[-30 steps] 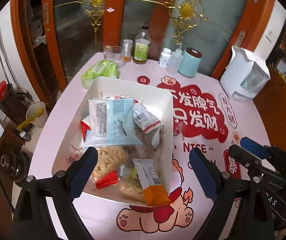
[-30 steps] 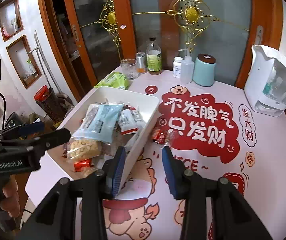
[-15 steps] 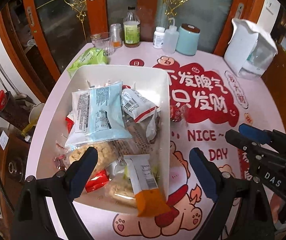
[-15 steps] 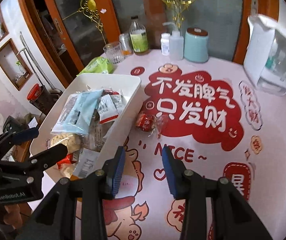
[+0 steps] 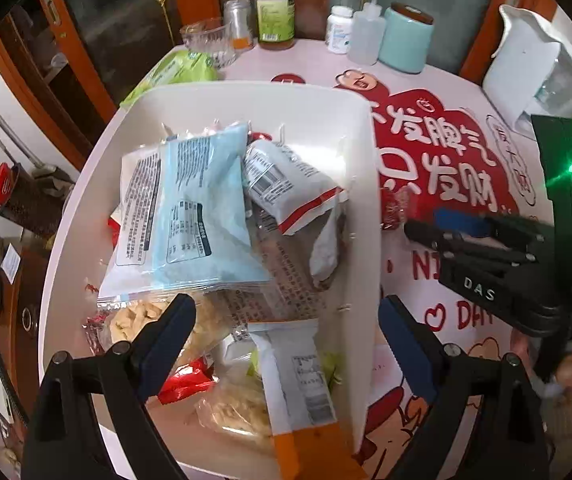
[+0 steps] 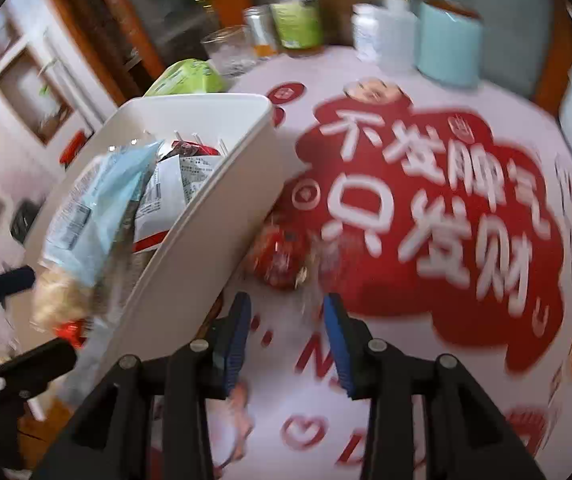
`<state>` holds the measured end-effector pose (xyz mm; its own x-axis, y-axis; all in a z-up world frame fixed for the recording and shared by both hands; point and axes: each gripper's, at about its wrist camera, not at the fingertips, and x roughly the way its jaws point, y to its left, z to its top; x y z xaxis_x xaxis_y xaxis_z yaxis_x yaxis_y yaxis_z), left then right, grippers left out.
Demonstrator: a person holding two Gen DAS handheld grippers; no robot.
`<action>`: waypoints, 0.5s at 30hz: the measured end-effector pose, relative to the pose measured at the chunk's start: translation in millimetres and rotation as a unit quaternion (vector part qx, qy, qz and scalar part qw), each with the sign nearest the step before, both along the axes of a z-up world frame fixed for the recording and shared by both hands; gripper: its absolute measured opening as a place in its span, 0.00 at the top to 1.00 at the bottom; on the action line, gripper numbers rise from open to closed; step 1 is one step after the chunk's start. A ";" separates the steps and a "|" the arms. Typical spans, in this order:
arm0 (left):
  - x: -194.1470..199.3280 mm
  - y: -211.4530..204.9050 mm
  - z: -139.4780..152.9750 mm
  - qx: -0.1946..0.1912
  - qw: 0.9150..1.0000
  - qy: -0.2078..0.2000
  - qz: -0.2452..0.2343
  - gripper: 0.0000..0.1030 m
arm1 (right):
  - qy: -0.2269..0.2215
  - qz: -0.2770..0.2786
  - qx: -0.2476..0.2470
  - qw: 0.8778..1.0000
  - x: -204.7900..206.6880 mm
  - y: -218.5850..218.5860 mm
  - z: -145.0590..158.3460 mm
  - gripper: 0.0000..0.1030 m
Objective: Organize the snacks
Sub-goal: 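Move the right tool beside the tray to the red packet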
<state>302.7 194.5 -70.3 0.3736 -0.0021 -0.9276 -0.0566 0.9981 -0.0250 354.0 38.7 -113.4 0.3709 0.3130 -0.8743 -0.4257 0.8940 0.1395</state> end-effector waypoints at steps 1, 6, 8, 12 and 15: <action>2.4 2.1 -1.9 0.001 1.000 0.002 0.003 0.10 | -0.018 0.019 -0.012 1.000 1.5 5.6 -0.4 0.63; 20.4 18.1 -9.4 0.016 0.999 0.002 0.040 0.10 | -0.049 0.094 -0.051 0.993 10.9 25.6 -6.1 0.63; 28.1 26.1 -9.9 0.016 0.998 -0.001 0.057 0.10 | -0.052 0.121 -0.059 0.990 11.8 32.4 -9.2 0.63; 40.8 35.2 -12.4 0.013 0.997 0.000 0.077 0.10 | -0.058 0.155 -0.090 0.982 11.9 44.6 -21.1 0.60; 45.7 37.5 -14.9 0.012 0.997 0.001 0.081 0.10 | -0.065 0.155 -0.105 0.980 13.7 46.9 -29.5 0.52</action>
<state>348.3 232.1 -85.2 0.3659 0.0808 -0.9271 -0.2165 0.9763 -0.0004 367.7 85.7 -142.9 0.3993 0.2472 -0.8829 -0.6839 0.7216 -0.1073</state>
